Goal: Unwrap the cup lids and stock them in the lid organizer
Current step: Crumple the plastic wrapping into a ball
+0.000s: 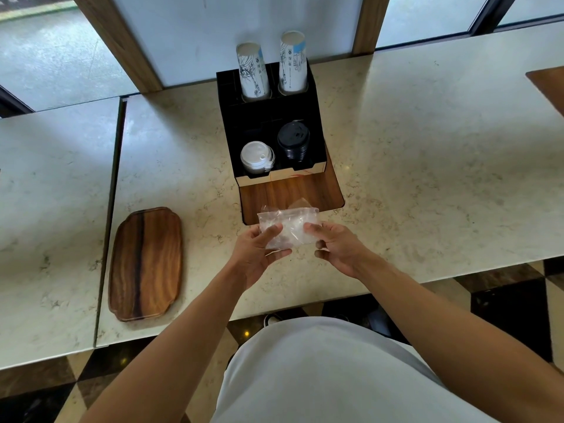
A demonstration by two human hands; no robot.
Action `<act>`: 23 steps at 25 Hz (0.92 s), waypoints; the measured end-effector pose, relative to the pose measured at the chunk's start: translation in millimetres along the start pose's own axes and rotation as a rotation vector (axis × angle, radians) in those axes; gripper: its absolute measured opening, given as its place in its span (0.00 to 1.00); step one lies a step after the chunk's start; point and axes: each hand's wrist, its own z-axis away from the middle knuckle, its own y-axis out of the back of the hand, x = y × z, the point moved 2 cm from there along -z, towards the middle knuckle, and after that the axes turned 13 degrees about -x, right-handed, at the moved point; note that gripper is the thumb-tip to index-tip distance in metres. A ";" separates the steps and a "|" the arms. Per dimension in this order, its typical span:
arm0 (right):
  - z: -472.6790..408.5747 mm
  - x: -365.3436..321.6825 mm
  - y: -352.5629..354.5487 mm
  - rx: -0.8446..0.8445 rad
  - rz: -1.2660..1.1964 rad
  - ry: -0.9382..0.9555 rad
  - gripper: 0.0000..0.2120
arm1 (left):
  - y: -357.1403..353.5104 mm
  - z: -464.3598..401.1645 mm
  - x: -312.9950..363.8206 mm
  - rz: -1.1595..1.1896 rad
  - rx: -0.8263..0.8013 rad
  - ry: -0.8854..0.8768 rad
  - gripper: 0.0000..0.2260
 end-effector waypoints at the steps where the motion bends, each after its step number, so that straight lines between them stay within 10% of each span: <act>1: 0.8 -0.1 -0.5 -0.033 -0.031 -0.004 0.12 | 0.8 0.7 -0.2 -0.002 -0.006 0.007 0.18; 15: -6.4 6.1 -15.3 0.134 0.420 0.052 0.13 | -3.3 8.8 -4.9 -0.084 -0.003 0.050 0.13; 23: -6.1 8.7 -34.9 0.444 0.808 0.137 0.08 | -14.3 -5.1 -16.9 -0.311 0.362 0.049 0.08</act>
